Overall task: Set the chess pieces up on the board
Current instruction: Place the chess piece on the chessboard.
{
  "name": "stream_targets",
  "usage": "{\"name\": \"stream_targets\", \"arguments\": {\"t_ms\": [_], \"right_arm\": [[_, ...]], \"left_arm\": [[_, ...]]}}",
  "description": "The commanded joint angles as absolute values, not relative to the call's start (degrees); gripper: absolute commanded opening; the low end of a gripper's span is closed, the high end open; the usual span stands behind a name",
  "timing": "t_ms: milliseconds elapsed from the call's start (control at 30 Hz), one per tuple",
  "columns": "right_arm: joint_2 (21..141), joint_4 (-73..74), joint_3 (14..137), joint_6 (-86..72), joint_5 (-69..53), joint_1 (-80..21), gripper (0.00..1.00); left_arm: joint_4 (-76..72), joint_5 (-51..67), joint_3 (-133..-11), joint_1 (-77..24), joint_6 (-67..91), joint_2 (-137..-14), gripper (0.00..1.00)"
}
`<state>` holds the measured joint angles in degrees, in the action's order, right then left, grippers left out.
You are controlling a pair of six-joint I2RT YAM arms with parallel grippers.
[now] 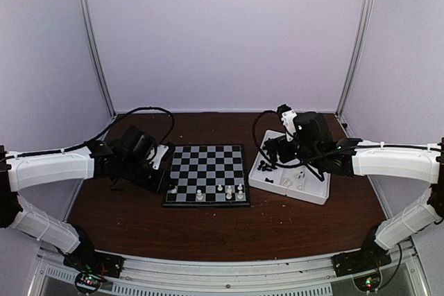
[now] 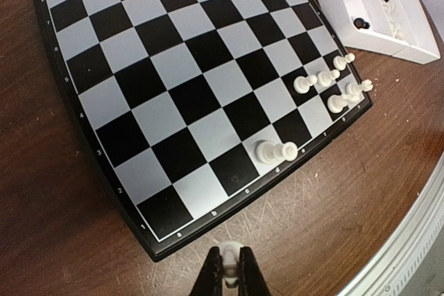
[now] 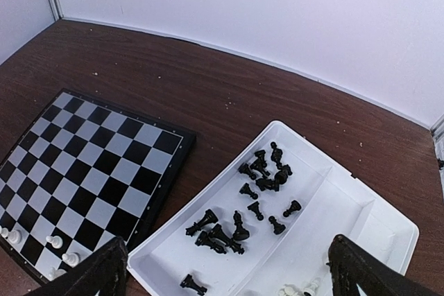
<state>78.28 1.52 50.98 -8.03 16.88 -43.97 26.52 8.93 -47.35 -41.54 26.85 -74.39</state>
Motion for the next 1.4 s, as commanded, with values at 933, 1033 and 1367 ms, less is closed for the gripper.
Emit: {"name": "stream_targets", "arguments": {"t_ms": [933, 1033, 1367], "right_arm": [[75.50, -1.47, 48.08, -7.99, 18.31, -42.28, 1.00], [75.59, -1.09, 48.36, -7.53, 18.66, -41.93, 1.00], [74.97, -0.42, 48.60, -7.11, 18.06, -41.57, 1.00]], "left_arm": [[16.97, -4.05, -46.25, -47.96, 25.55, -83.48, 0.00], [16.02, -5.25, -46.27, -48.06, 25.49, -84.16, 0.00], [13.12, -5.06, -45.80, -48.16, 25.58, -86.06, 0.00]]}}
